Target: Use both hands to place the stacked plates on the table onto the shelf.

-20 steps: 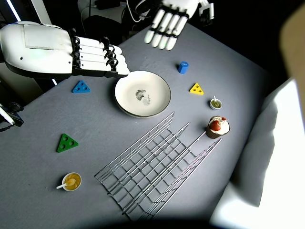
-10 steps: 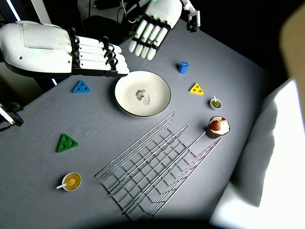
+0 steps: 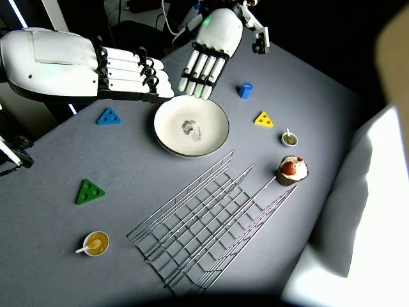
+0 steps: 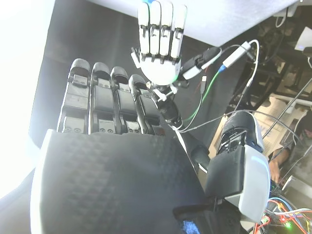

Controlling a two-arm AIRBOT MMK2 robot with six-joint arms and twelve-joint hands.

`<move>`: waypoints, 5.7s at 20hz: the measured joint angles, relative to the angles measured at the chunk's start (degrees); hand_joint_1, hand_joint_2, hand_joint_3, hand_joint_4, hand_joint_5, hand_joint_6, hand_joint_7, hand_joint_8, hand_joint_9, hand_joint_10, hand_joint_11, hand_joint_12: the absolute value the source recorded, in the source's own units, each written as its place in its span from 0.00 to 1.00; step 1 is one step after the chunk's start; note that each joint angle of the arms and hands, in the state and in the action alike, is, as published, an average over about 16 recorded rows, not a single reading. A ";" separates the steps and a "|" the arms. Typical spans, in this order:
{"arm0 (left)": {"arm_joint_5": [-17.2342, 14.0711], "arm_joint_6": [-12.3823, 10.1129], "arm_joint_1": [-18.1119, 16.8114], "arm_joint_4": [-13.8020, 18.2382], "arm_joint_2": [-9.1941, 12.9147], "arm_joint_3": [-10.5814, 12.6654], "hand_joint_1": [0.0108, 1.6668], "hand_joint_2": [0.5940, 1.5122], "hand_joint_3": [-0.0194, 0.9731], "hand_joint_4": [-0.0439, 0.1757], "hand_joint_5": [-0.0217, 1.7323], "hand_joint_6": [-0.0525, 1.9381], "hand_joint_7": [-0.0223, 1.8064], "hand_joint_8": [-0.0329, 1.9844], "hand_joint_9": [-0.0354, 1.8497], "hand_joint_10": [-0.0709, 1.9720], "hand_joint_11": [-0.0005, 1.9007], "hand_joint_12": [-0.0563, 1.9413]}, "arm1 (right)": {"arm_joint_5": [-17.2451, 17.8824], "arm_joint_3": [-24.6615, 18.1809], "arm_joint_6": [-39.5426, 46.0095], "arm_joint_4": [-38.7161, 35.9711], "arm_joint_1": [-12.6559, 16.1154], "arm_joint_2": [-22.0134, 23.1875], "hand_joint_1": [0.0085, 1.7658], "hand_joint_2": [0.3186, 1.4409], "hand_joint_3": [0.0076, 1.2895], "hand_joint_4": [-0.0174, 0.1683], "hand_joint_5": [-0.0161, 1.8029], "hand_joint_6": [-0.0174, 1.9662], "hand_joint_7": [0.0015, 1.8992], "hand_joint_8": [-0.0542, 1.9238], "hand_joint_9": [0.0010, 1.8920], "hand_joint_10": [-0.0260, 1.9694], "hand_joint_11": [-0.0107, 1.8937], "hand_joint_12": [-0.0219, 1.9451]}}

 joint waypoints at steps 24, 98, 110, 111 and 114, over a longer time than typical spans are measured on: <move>8.69 -0.15 2.34 5.77 -4.77 3.20 0.00 0.36 0.03 0.16 0.05 0.02 0.07 0.01 0.08 0.04 0.05 0.04 | 0.55 0.44 0.00 -1.19 0.45 -0.24 0.00 0.55 0.00 0.11 0.02 0.02 0.03 0.04 0.04 0.02 0.04 0.02; 16.97 -0.40 0.73 -0.12 -10.86 -0.58 0.00 0.40 0.03 0.16 0.04 0.01 0.06 0.01 0.09 0.04 0.07 0.04 | -6.99 19.95 -15.20 -6.81 -2.29 -24.08 0.65 0.49 0.00 0.13 0.15 0.02 0.11 0.04 0.11 0.02 0.13 0.04; 16.80 -0.47 0.73 -0.42 -10.89 -0.11 0.00 0.40 0.03 0.16 0.04 0.01 0.08 0.01 0.10 0.04 0.07 0.04 | -7.96 25.71 -15.96 -6.96 -0.48 -30.11 0.73 0.51 0.00 0.10 0.29 0.06 0.26 0.07 0.27 0.05 0.26 0.13; 16.79 -0.48 0.73 -0.49 -10.86 -0.06 0.00 0.40 0.03 0.16 0.04 0.01 0.08 0.01 0.10 0.04 0.07 0.04 | -7.77 25.82 -16.06 -6.98 -0.27 -30.30 0.75 0.51 0.00 0.10 0.31 0.08 0.29 0.08 0.30 0.07 0.28 0.16; 16.73 -0.54 0.73 -0.72 -10.74 0.02 0.00 0.40 0.03 0.15 0.04 0.01 0.08 0.01 0.10 0.04 0.07 0.04 | -7.23 25.73 -16.33 -6.96 0.34 -30.51 0.78 0.51 0.00 0.08 0.37 0.13 0.36 0.11 0.38 0.10 0.34 0.25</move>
